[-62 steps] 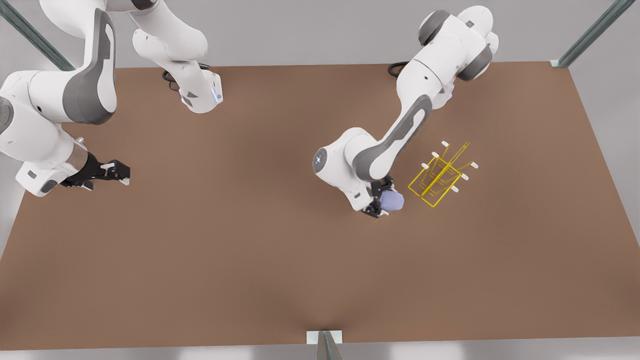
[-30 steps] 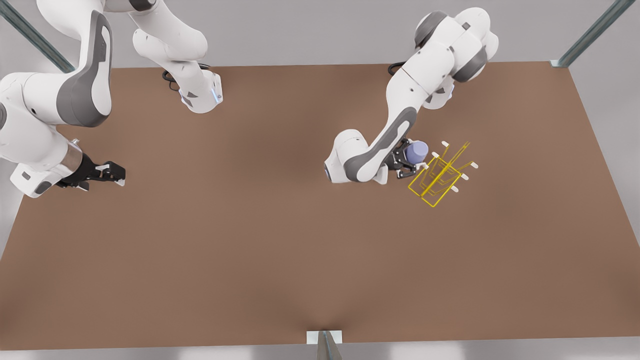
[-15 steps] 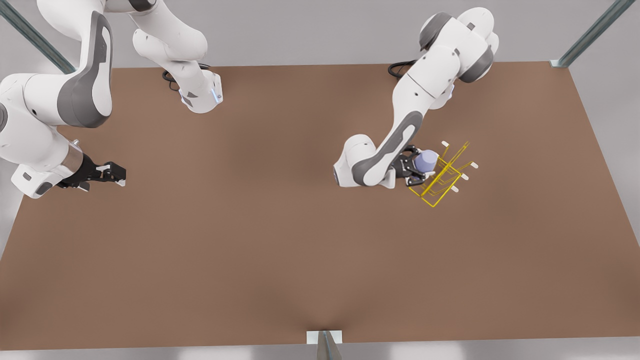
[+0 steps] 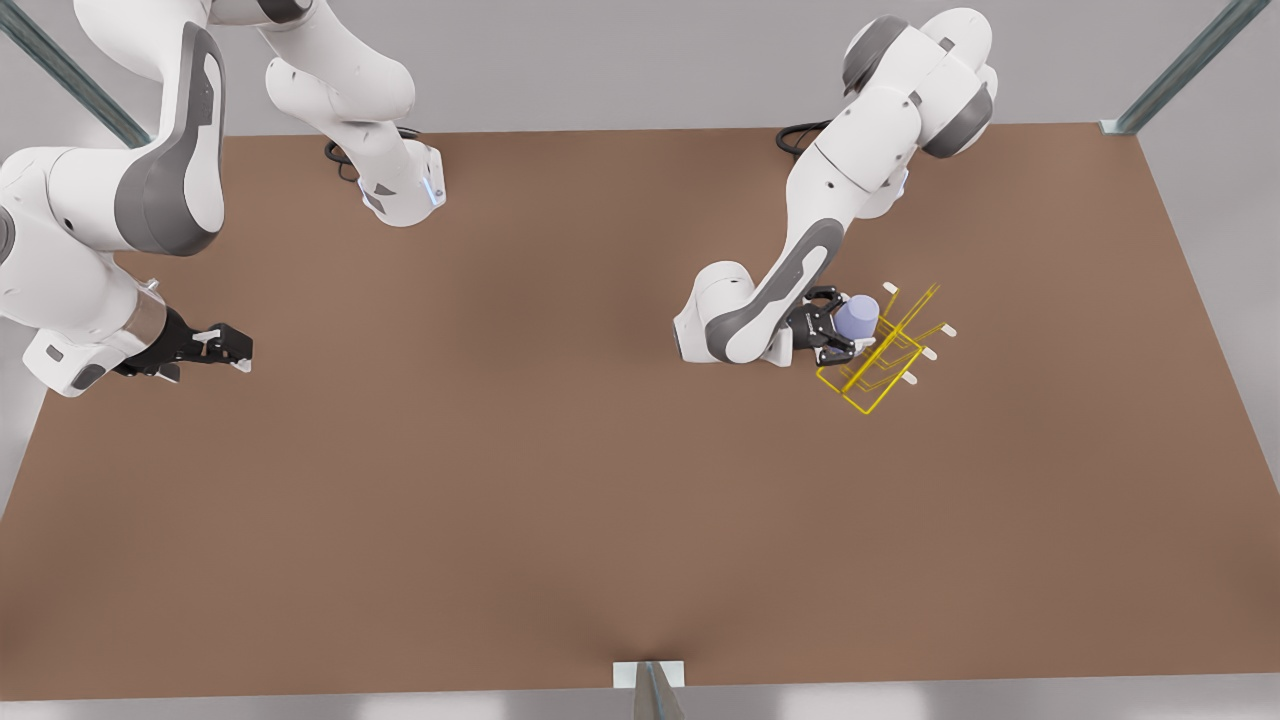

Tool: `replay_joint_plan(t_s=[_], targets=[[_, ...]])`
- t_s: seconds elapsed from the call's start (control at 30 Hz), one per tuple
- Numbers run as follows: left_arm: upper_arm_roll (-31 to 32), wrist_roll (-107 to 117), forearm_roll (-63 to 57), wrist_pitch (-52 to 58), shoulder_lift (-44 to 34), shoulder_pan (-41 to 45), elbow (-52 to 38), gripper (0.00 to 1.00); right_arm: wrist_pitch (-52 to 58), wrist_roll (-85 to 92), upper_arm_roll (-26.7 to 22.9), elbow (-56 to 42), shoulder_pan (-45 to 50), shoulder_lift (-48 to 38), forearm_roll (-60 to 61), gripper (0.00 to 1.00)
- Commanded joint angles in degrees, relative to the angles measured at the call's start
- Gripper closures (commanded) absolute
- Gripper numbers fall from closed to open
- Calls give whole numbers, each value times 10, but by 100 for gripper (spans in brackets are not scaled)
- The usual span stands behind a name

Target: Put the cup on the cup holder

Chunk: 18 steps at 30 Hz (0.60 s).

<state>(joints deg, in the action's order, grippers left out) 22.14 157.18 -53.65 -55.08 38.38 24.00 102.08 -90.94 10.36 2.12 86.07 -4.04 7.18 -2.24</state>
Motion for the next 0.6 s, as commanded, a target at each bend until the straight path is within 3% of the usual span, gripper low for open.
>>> replay_joint_plan(t_s=[0.0, 0.23, 0.27, 0.47, 0.53, 0.57], targets=[[0, 37, 0, -1, -1, 0, 0, 19, 1, 0, 0, 0, 0, -1, 0, 0], [-1, 37, 0, -1, 1, -2, 0, 19, 0, 0, 1, 0, 0, 0, 0, 0], [-1, 37, 0, 0, 3, -2, 0, 0, 0, 0, 0, 0, 0, 0, 1, 0], [8, 37, 0, 1, 0, 7, -1, 0, 2, 0, 0, -13, 0, 4, 0, 0], [90, 37, 9, 4, 1, 26, -10, 0, 9, -3, 6, -23, 5, 2, 2, 0], [166, 36, 33, -2, 6, 25, -32, 0, 9, -4, 7, -29, 8, 4, 1, 0]])
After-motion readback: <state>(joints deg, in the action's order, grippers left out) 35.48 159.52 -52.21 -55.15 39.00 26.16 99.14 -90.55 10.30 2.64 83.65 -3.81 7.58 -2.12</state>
